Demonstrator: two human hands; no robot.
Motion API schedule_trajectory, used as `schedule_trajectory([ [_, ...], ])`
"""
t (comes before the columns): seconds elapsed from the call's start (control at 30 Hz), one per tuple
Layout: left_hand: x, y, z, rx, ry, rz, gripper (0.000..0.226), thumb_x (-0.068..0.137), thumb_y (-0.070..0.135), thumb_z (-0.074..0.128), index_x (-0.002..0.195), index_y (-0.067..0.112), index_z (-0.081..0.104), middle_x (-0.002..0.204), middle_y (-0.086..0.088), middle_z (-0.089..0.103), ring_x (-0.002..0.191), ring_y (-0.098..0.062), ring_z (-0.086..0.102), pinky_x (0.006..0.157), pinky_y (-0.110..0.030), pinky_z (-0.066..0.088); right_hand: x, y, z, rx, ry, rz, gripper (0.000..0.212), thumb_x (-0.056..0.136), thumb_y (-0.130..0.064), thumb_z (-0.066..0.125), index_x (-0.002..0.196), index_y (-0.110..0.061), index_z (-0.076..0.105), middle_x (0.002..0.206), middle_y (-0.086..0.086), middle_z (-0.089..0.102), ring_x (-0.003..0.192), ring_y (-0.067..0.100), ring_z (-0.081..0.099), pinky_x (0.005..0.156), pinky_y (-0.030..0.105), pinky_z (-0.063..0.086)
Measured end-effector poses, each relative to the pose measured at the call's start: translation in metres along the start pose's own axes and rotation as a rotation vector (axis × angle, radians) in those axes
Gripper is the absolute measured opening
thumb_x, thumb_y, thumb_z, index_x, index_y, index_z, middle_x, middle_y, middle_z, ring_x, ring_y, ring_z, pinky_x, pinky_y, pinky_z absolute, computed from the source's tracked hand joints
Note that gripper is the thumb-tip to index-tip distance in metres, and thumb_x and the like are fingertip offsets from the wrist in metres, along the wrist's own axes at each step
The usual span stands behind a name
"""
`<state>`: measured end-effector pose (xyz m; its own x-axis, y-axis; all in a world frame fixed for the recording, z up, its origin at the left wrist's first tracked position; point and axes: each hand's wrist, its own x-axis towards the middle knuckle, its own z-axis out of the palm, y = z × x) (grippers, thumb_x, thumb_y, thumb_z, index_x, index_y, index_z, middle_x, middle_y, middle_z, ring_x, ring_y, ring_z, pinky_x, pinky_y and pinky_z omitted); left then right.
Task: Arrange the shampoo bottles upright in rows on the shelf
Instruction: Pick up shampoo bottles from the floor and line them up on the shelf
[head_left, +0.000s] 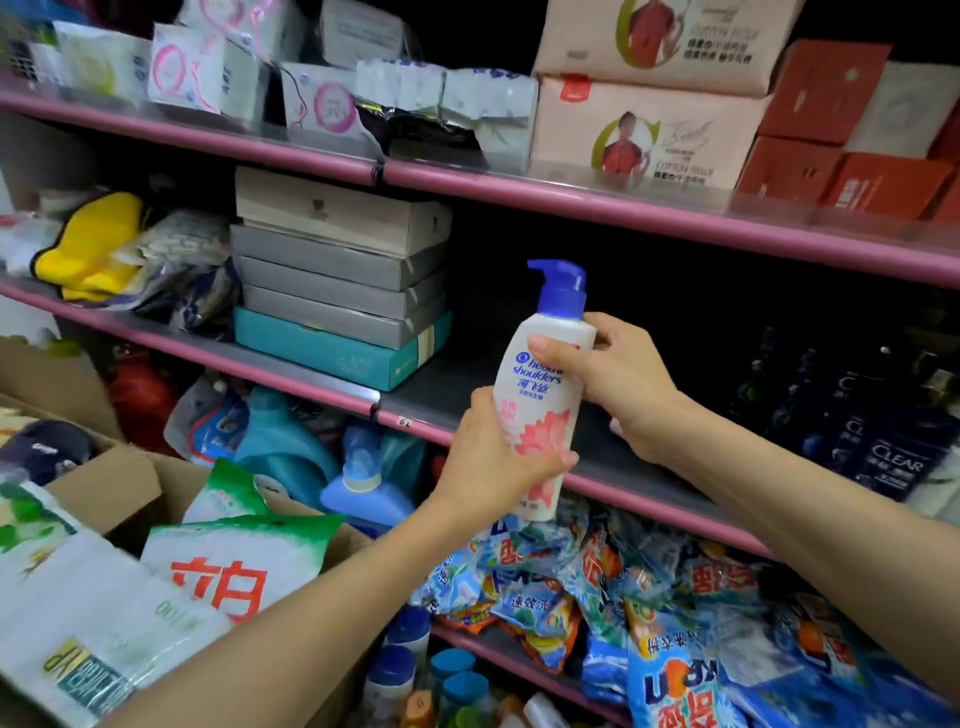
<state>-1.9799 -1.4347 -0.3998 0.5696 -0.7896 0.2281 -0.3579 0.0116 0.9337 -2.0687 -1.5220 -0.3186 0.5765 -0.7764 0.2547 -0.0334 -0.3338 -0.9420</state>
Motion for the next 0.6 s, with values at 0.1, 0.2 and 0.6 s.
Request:
schedule_trajectory([
  [0.1, 0.034, -0.010, 0.008, 0.142, 0.149, 0.044, 0.089, 0.057, 0.034, 0.086, 0.126, 0.018, 0.032, 0.118, -0.003, 0.047, 0.107, -0.021, 0.052, 0.089, -0.039, 0.048, 0.036, 0.002, 0.015, -0.065, 0.006, -0.088, 0.035, 0.078, -0.023, 0.077, 0.108, -0.013, 0.062, 0.095, 0.003, 0.071, 0.083, 0.013, 0.070, 0.068, 0.026, 0.055],
  [0.2, 0.076, -0.019, 0.013, 0.226, 0.250, -0.009, 0.084, 0.059, 0.035, 0.084, 0.123, 0.015, 0.033, 0.116, -0.005, 0.048, 0.106, -0.028, 0.052, 0.088, -0.043, 0.047, 0.073, 0.013, 0.026, -0.079, 0.012, -0.108, 0.032, 0.079, -0.024, 0.076, 0.105, -0.018, 0.059, 0.095, -0.001, 0.069, 0.083, 0.011, 0.069, 0.068, 0.024, 0.055],
  [0.6, 0.202, -0.092, 0.030, 0.252, 0.248, -0.094, 0.085, 0.069, 0.029, 0.079, 0.132, 0.010, 0.026, 0.124, -0.012, 0.040, 0.110, -0.034, 0.050, 0.089, -0.040, 0.047, 0.201, 0.070, 0.049, -0.163, -0.041, -0.115, 0.043, 0.077, -0.016, 0.077, 0.115, -0.006, 0.059, 0.108, 0.013, 0.068, 0.096, 0.026, 0.068, 0.089, 0.047, 0.054],
])
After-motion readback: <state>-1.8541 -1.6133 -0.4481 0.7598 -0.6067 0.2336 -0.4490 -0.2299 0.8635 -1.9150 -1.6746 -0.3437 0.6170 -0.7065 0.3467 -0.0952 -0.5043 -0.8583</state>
